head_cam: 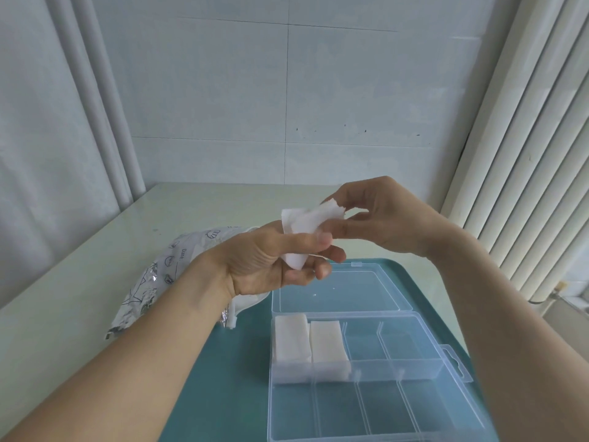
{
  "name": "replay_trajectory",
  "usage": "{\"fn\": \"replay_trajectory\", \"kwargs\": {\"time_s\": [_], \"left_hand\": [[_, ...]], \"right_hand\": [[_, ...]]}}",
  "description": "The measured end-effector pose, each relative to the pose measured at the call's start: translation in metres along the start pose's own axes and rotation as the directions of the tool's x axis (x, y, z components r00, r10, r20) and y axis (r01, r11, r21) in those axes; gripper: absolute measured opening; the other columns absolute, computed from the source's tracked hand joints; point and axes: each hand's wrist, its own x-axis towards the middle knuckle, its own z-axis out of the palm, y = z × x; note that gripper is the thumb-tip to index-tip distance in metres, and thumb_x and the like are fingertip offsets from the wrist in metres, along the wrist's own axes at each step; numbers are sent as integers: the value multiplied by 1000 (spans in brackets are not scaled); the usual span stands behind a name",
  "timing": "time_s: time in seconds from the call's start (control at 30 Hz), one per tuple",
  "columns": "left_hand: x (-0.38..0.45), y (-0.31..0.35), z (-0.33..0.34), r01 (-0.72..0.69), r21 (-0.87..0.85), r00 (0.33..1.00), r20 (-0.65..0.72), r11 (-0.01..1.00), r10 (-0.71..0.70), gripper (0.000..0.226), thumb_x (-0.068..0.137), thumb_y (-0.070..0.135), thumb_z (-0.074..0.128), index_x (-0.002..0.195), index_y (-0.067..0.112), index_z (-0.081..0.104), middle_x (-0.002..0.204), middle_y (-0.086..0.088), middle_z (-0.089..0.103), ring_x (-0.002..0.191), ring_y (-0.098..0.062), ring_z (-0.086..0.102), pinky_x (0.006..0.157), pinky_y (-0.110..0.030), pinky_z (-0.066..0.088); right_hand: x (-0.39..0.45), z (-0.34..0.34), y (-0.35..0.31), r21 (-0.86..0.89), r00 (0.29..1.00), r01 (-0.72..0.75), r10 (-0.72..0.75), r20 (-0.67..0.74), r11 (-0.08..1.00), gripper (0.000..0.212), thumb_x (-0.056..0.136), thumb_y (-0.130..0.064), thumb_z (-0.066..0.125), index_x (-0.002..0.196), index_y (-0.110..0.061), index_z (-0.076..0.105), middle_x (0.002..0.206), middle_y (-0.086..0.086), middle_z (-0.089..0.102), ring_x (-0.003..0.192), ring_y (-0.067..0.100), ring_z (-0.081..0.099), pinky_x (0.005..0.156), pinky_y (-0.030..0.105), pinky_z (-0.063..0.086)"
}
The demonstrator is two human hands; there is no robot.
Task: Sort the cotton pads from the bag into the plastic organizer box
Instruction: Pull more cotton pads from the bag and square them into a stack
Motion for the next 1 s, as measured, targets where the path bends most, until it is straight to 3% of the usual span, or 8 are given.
{"fn": "replay_trajectory", "kwargs": {"time_s": [0.13,0.33,0.43,0.53,0.6,0.77,0.9,1.0], "left_hand": [[-1,1,-7,33,-109,999,-11,994,-35,66,73,40,84,122,5,54,94,-12,58,64,-15,48,53,-19,38],[-1,9,1,94,-328,990,-66,940,-123,54,96,40,42,121,-6,53,89,-17,56,65,-23,56,51,-26,47],[2,7,5,85,-224,980,-158,971,-122,49,104,29,34,122,-10,56,96,-23,66,82,-33,68,71,-36,60],[7,2,9,42,-36,948,-314,998,-52,39,104,25,42,119,-6,62,107,-25,69,94,-36,70,87,-45,58],[11,0,11,-13,2,903,-430,1000,13,33,101,22,53,116,-5,65,104,-23,71,88,-32,71,83,-42,60],[13,2,10,-83,-37,842,-538,996,50,34,101,29,53,111,-2,63,84,-17,68,64,-24,66,57,-33,57],[13,3,10,-111,14,846,-523,994,102,34,100,37,51,104,7,66,79,-11,65,63,-21,60,55,-28,49],[14,1,9,-153,76,838,-519,985,170,21,96,27,60,104,9,67,83,-10,64,63,-18,58,53,-24,43]], "right_hand": [[-1,-9,-2,151,990,33,-11,-142,988,14,81,-7,81,85,-5,68,80,8,72,76,19,67,80,37,53],[-5,-18,-1,281,991,21,18,-134,959,14,83,-3,73,96,3,71,93,22,72,82,26,68,79,37,59],[-4,-16,-1,378,996,5,28,-82,926,29,77,-12,73,100,6,71,103,25,72,89,29,70,81,36,59],[-2,-10,0,415,999,-14,32,-35,910,18,80,-5,73,97,1,72,92,16,74,78,26,69,67,28,58],[-1,-7,3,385,999,-39,49,-15,922,22,84,2,72,104,-3,69,91,13,73,73,23,65,57,26,52],[2,-1,9,392,996,-91,77,50,915,41,86,9,68,123,-6,58,96,12,71,77,22,58,57,25,44],[5,3,10,376,977,-147,193,-86,915,37,84,6,73,117,-6,61,94,14,70,72,26,57,61,31,46],[5,4,9,354,937,-208,290,-195,912,38,79,-3,81,113,-7,62,95,12,70,68,29,61,68,37,55]]}}
